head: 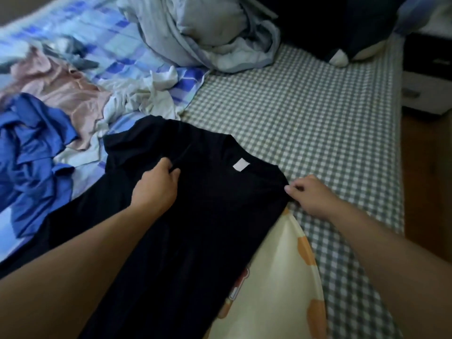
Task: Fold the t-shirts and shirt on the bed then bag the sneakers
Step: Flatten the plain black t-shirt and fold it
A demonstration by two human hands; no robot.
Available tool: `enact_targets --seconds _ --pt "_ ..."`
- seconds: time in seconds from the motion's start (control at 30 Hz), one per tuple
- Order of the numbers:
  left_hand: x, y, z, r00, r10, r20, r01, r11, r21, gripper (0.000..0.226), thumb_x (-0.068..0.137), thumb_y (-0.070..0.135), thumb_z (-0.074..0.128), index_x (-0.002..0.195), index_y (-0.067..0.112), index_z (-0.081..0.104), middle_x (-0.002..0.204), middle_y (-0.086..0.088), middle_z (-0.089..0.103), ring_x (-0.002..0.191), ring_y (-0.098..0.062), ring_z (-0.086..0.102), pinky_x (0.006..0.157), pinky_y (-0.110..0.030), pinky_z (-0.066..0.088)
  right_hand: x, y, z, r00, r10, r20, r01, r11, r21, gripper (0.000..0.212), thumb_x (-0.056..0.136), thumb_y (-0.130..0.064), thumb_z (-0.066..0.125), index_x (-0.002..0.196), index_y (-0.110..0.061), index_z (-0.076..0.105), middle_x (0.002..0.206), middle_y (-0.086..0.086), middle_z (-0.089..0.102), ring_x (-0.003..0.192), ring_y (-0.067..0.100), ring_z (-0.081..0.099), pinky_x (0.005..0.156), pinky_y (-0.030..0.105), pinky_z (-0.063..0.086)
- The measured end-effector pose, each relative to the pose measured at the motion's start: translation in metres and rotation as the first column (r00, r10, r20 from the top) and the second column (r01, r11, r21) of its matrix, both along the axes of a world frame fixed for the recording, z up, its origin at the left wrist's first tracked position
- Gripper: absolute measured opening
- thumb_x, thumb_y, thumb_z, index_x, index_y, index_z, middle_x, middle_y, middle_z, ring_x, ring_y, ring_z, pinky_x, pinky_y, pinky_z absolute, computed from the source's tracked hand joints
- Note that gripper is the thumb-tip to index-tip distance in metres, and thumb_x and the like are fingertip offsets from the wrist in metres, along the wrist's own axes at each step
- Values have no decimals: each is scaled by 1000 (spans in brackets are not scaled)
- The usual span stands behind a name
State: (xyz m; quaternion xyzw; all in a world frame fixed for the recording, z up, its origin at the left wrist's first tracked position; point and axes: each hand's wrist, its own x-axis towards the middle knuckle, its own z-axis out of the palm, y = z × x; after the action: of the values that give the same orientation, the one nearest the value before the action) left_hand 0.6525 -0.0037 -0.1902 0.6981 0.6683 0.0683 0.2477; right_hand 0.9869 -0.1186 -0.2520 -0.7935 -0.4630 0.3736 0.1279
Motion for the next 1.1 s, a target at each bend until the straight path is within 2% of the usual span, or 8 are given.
enact_targets --seconds 0.1,0.2,0.33,0.5,0.7,0.8,0.93,1.1 --pt "-1 20 -6 996 47 72 -33 983 -182 29 100 46 55 107 18 58 98 -2 64 93 -26 62 78 -35 46 -15 6 3 965 -11 262 13 1000 -6 35 105 -47 43 88 -23 61 105 -4 42 82 12 51 59 27 34" --pt "0 19 -13 991 82 102 -54 965 -258 37 97 44 65 117 13 61 106 -2 65 96 -23 62 84 -32 46 -30 6 2 897 -80 435 66 997 49 45 107 -47 31 97 -17 62 109 -3 46 85 15 49 66 33 38" --pt "-11 6 -22 1000 10 -13 -11 989 -145 16 103 35 52 111 23 59 99 -3 66 87 -25 62 84 -44 55 -36 7 -5 809 -16 587 -36 996 77 46 106 -50 29 100 -16 60 110 -3 51 96 16 45 75 33 40" --pt "-13 -1 -26 998 -1 59 3 999 -44 14 103 39 45 95 27 49 86 -1 62 78 -27 61 76 -46 54 -32 13 -15 789 129 601 -404 846 348 16 99 -33 55 99 -19 62 96 -7 57 93 16 48 86 37 46" --pt "-10 2 -30 999 -45 14 44 999 22 17 105 39 45 99 24 49 82 1 59 75 -27 59 70 -41 46 -43 22 -14 758 69 649 -253 948 194 14 102 -25 51 109 -22 62 101 -6 66 96 18 50 98 38 32" --pt "-15 0 -25 992 14 125 -5 997 -77 32 102 52 45 124 29 47 98 4 63 88 -23 62 82 -43 52 -72 35 -4 756 75 650 -255 948 188 40 89 -15 52 128 -23 59 119 -3 64 115 23 50 111 40 24" --pt "-49 -26 -16 963 146 224 -103 976 -194 53 99 53 54 144 29 38 94 10 66 83 -13 67 78 -37 53 -104 64 11 866 198 459 -297 943 153 46 99 -34 49 144 -22 47 139 1 53 131 24 45 116 42 26" --pt "-75 -53 -29 958 205 203 -146 951 -274 52 92 48 68 135 24 53 92 10 70 84 -9 68 72 -28 52 -127 98 16 879 253 404 -325 938 121 55 100 -45 49 150 -22 42 144 1 49 134 24 43 116 46 31"
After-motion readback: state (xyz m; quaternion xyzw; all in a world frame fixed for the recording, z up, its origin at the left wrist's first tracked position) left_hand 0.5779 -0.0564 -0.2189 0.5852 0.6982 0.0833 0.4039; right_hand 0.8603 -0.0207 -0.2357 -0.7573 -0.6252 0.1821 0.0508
